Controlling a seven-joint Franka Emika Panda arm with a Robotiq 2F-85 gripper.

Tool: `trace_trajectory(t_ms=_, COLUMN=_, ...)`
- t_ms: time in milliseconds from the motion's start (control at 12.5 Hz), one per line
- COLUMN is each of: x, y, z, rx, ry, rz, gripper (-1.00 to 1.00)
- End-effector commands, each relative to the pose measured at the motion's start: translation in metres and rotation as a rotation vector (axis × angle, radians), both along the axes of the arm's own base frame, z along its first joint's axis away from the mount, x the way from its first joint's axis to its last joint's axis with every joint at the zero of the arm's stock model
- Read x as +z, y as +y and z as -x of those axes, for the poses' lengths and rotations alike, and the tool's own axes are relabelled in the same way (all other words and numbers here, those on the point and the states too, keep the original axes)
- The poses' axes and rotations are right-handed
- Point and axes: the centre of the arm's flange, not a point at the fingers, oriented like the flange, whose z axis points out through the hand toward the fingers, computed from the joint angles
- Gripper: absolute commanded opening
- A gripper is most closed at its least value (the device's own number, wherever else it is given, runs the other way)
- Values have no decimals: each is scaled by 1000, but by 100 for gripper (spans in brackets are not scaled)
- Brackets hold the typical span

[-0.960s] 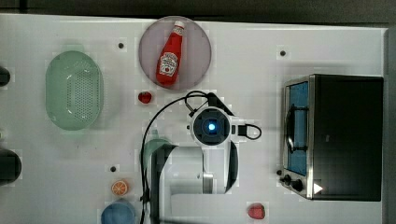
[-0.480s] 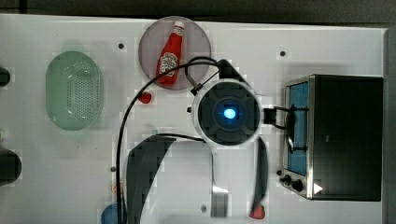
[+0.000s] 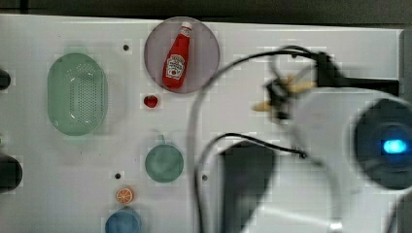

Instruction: Pick banana from table and place on oven.

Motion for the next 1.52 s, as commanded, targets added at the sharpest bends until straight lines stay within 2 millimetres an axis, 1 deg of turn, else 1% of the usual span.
trace_trajectory(t_ms=80, x=-65, y=-89, z=16, rx=41, ry=117, rz=-1, gripper=-50)
trace_trajectory(t_ms=240, x=-85, y=-127, z=21, rx=32, ry=122, rz=21, gripper=-50)
trace_trajectory(t_ms=400, x=-103, y=-158, z=19, rx=39, ry=96, rz=75, gripper=-50)
trace_trajectory(t_ms=560, x=-126, y=-179, z=18, rx=73, ry=107, rz=118, gripper=-50)
trace_trajectory(t_ms=720, x=-147, y=-190, z=20, rx=65, ry=145, rz=120, gripper=-50)
trace_trajectory(t_ms=800, x=-152, y=-193, z=22, rx=59, ry=156, rz=120, gripper=-50)
trace_trajectory(t_ms=880, x=-155, y=-196, z=22, rx=55, ry=159, rz=123, gripper=-40)
trace_trajectory(t_ms=960, x=-153, y=-196, z=22, rx=56, ry=153, rz=129, gripper=-21)
trace_trajectory(t_ms=1200, x=-152, y=-198, z=22, rx=59, ry=154, rz=136, gripper=47)
trace_trajectory(t_ms=1360, x=-146, y=-198, z=20, rx=62, ry=148, rz=144, gripper=93)
trace_trajectory(t_ms=1440, x=-140, y=-196, z=17, rx=73, ry=141, rz=152, gripper=100)
trace_trajectory(t_ms=1520, x=-129, y=-190, z=10, rx=103, ry=141, rz=167, gripper=100)
